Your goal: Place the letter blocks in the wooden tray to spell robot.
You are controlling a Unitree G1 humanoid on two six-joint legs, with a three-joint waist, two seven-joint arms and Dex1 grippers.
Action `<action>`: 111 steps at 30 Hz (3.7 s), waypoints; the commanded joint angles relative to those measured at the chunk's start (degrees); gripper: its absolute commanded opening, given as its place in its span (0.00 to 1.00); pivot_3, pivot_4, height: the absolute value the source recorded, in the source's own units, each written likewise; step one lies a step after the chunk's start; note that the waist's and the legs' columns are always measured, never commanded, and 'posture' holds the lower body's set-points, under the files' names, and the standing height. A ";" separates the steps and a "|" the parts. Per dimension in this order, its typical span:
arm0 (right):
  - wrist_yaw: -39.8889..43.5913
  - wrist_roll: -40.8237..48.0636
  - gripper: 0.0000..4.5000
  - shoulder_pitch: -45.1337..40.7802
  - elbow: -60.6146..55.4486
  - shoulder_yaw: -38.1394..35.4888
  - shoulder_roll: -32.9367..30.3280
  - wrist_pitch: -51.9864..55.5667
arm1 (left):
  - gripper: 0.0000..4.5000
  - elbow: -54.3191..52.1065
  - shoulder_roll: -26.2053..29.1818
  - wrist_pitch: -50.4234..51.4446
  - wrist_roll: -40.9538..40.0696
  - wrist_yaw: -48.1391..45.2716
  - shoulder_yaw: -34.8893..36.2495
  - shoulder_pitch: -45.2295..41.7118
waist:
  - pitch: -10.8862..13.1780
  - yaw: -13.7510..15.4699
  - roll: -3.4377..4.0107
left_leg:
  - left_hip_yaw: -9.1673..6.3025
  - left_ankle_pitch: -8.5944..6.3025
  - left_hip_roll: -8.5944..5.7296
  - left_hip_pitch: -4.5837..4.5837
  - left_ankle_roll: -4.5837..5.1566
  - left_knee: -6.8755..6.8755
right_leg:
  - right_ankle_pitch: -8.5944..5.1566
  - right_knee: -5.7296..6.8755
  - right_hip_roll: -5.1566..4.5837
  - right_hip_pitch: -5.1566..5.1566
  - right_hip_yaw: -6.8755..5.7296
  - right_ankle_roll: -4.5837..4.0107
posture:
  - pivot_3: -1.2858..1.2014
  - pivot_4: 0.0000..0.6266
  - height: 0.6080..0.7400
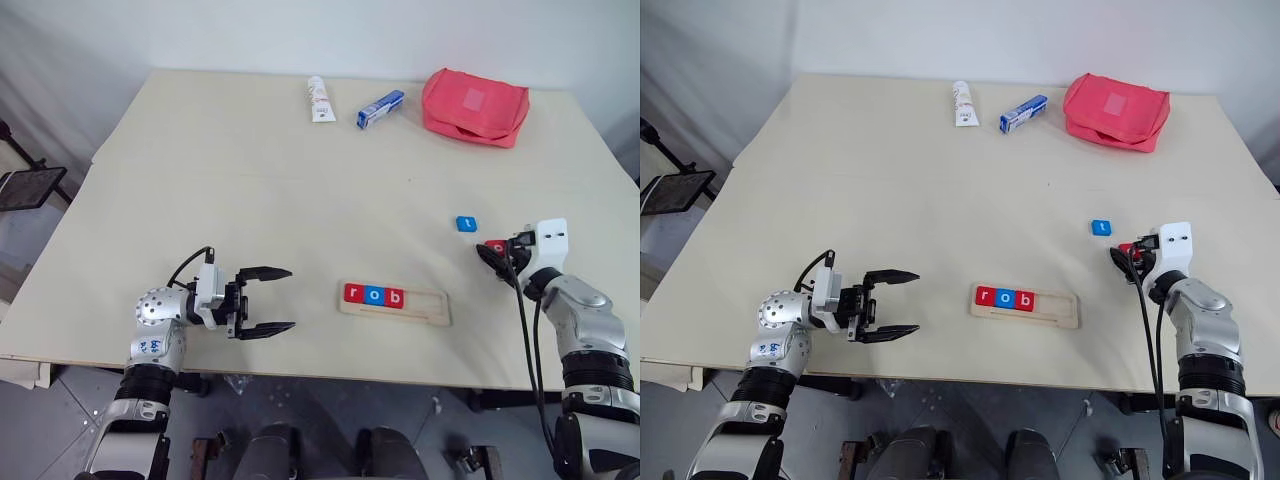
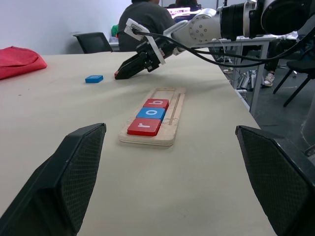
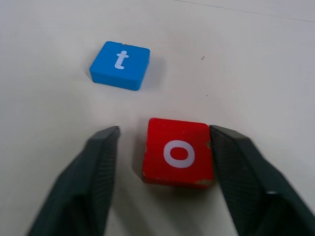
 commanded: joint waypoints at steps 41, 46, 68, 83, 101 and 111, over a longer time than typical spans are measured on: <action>-20.10 9.78 0.85 37.45 -64.42 -6.13 15.79 24.74 | 1.00 6.59 0.24 -4.08 -0.36 -6.12 -0.85 -4.66 | 0.01 0.07 0.12 | 0.04 0.04 -0.14 0.02 0.06 -0.12 | 0.00 0.04 -0.08 -0.10 0.08 0.00 | 0.52 0.24 1.00; -17.92 10.70 0.99 37.97 -65.70 -7.21 13.67 24.50 | 1.00 6.05 0.39 -4.02 -0.44 -5.64 -0.78 -4.20 | 0.01 0.17 0.12 | 0.03 0.04 -0.16 0.02 0.07 -0.12 | 0.00 0.03 -0.08 -0.09 0.10 0.00 | 0.52 0.24 1.00; 36.12 1.20 0.99 25.76 -30.31 5.16 -29.99 -4.07 | 1.00 2.26 -0.46 -3.15 -0.96 -5.29 -1.98 -1.14 | 0.03 0.44 0.07 | 0.10 0.05 -0.19 0.01 0.15 -0.05 | 0.02 -0.11 -0.22 0.04 -0.10 0.04 | 0.52 0.24 1.00; 45.16 -9.34 0.95 9.47 -8.61 18.66 -27.85 -21.59 | 1.00 -2.42 2.09 -1.04 -2.74 -6.78 -1.93 1.93 | 0.04 0.10 0.07 | 0.09 0.05 -0.14 -0.02 0.15 -0.01 | 0.02 -0.15 -0.23 0.05 -0.18 0.05 | 0.52 0.24 1.00; 43.96 -1.17 0.33 7.79 -20.83 14.24 -26.73 -4.60 | 1.00 -4.06 4.00 2.68 -2.23 -4.98 -1.99 -0.36 | 0.05 0.01 0.09 | 0.11 0.06 -0.09 -0.02 0.13 0.03 | 0.02 -0.15 -0.21 0.03 -0.17 0.05 | 0.52 0.24 1.00; 42.29 1.55 0.33 3.38 -36.64 18.01 -26.59 11.18 | 1.00 -3.40 5.30 4.26 0.28 -3.87 -2.74 -2.95 | 0.07 0.88 0.11 | 0.00 0.06 -0.16 -0.11 0.13 0.03 | 0.03 -0.14 -0.23 -0.02 -0.16 0.05 | 0.52 0.24 1.00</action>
